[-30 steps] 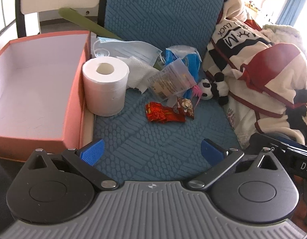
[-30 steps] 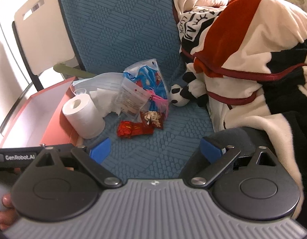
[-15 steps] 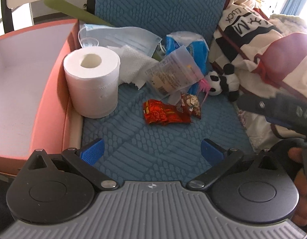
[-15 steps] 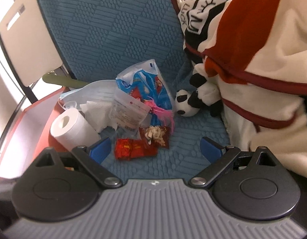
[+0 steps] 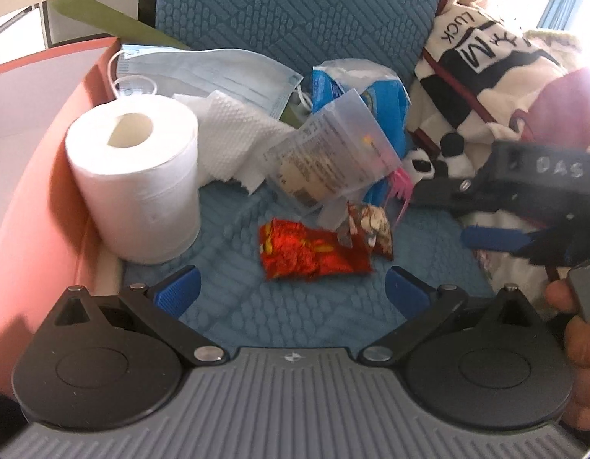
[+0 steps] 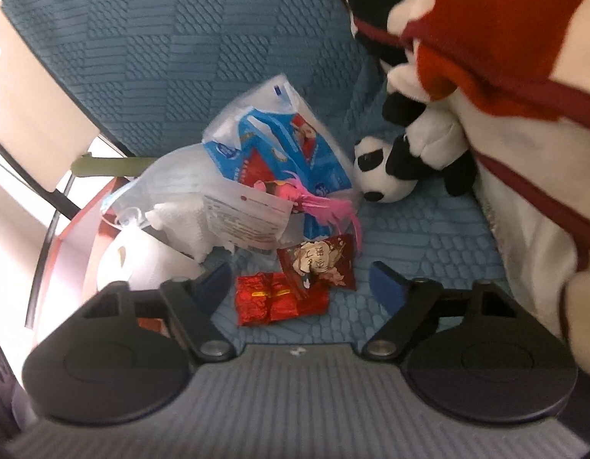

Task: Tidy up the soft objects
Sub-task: 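Grasp the red foil candy with the left tool while the right tool grasps the brown-white candy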

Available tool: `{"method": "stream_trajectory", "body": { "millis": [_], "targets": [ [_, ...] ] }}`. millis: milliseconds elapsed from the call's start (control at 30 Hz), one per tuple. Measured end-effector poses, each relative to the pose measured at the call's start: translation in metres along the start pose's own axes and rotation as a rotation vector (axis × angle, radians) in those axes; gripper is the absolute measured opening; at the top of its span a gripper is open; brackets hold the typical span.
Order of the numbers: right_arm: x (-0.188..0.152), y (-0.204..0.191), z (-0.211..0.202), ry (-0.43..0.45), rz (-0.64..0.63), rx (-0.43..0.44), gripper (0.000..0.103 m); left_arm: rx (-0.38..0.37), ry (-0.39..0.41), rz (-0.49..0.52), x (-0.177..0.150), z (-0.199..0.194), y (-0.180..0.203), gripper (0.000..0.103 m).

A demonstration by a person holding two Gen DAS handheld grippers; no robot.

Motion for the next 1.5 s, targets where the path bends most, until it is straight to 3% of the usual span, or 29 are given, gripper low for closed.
{"method": "stream_trajectory", "body": {
  "millis": [167, 300, 567, 833, 1033, 1200, 1500],
  "targets": [
    [0.008, 0.006, 0.028, -0.062, 0.03, 0.009, 0.068, -0.008, 0.007, -0.02, 0.004, 0.022, -0.001, 0.097],
    [0.014, 0.011, 0.046, -0.102, 0.052, 0.011, 0.068, -0.026, -0.001, -0.02, 0.001, 0.039, 0.001, 0.084],
    [0.014, 0.014, 0.072, -0.168, 0.047, -0.005, 0.068, -0.027, 0.022, -0.029, 0.004, 0.059, -0.001, 0.073],
    [0.01, 0.014, 0.091, -0.203, 0.001, -0.044, 0.068, 0.008, 0.007, -0.011, 0.003, 0.075, -0.003, 0.054],
    [0.006, 0.007, 0.101, -0.206, -0.042, -0.065, 0.065, -0.003, 0.008, -0.027, 0.002, 0.077, -0.007, 0.048],
    [0.004, -0.003, 0.101, -0.204, -0.074, -0.074, 0.055, -0.017, 0.003, -0.069, -0.002, 0.073, -0.011, 0.045],
    [0.007, -0.011, 0.076, -0.147, -0.116, -0.073, 0.053, -0.021, -0.005, -0.127, -0.011, 0.055, -0.022, 0.042]
  ]
}}
Point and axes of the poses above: each gripper's, at about its wrist camera, not at the fingertips, and z roughly the way its jaws point, y to its right, x to its top, the point moved 9 cm from there along z, roughly the way its jaws point, and after that the axes turned 1 degree about z, right-handed, at the moved point
